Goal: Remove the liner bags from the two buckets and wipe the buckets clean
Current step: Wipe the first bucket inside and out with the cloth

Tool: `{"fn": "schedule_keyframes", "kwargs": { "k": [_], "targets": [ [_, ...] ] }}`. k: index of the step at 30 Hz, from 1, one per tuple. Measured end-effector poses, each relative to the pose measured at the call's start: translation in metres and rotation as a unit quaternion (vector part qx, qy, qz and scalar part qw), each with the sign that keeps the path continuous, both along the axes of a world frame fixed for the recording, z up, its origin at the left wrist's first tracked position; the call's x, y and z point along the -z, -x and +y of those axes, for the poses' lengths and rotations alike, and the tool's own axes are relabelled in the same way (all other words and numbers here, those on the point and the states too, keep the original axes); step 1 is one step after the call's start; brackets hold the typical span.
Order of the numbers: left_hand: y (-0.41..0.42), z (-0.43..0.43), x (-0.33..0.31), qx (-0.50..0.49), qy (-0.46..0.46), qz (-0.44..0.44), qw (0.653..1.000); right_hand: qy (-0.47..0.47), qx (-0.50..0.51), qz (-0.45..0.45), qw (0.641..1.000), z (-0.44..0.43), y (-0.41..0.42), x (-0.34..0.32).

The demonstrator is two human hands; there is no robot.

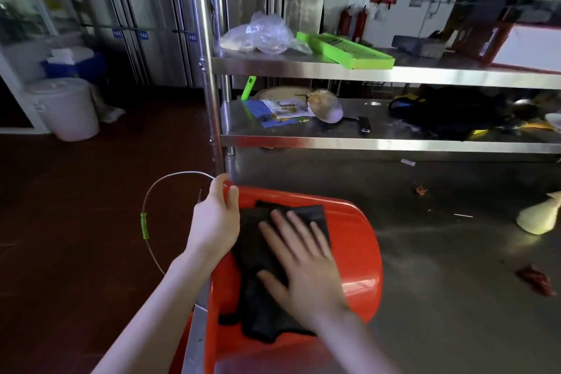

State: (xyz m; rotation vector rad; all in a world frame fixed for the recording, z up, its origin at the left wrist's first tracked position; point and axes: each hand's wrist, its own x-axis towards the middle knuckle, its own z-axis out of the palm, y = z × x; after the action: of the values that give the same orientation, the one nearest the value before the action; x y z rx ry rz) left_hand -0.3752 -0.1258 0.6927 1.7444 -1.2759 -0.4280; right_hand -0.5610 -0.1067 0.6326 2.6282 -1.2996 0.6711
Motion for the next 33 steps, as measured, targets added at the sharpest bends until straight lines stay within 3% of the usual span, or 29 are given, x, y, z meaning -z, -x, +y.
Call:
{"fn": "schedule_keyframes", "kwargs": {
  "k": [3,5,7,8,12,15,17,19,22,27,30,33],
  "targets": [
    [-0.014,0.026,0.013,0.012,0.057,-0.001,0.998,-0.051,0.140,-0.038,0.988,-0.036,0.040,-0.004],
    [-0.023,0.045,0.027,0.026,0.085,-0.007,0.996,-0.158,0.221,-0.082,0.959,-0.064,0.053,-0.009],
    [-0.026,0.056,0.040,0.036,0.095,0.003,0.995,-0.233,0.248,-0.106,0.934,-0.085,0.040,-0.014],
    [-0.027,0.057,0.043,0.037,0.097,0.009,0.995,-0.221,0.250,-0.090,0.938,-0.090,0.026,-0.017],
    [-0.031,0.054,0.047,0.024,0.101,0.003,0.995,-0.100,0.121,-0.015,0.987,-0.071,-0.058,-0.035],
    [-0.033,0.056,0.047,0.025,0.109,0.009,0.994,-0.059,-0.009,-0.008,0.998,-0.037,-0.099,-0.034],
    [-0.036,0.063,0.050,0.032,0.110,0.010,0.993,-0.035,-0.041,0.000,0.999,-0.030,-0.095,-0.028],
    [-0.044,0.074,0.058,0.020,0.119,0.001,0.993,-0.030,-0.033,0.008,0.999,-0.035,-0.073,-0.021],
    [-0.049,0.093,0.070,0.012,0.120,0.013,0.993,-0.063,0.063,0.024,0.996,-0.058,-0.037,-0.023],
    [-0.050,0.092,0.070,0.015,0.123,0.034,0.992,-0.254,0.159,0.052,0.953,-0.125,-0.039,-0.043],
    [-0.055,0.085,0.068,0.008,0.129,0.034,0.991,-0.252,0.109,0.064,0.960,-0.127,-0.089,-0.051],
    [-0.059,0.082,0.071,0.003,0.121,0.022,0.992,-0.156,-0.005,0.045,0.987,-0.098,-0.133,-0.050]
  ]
}}
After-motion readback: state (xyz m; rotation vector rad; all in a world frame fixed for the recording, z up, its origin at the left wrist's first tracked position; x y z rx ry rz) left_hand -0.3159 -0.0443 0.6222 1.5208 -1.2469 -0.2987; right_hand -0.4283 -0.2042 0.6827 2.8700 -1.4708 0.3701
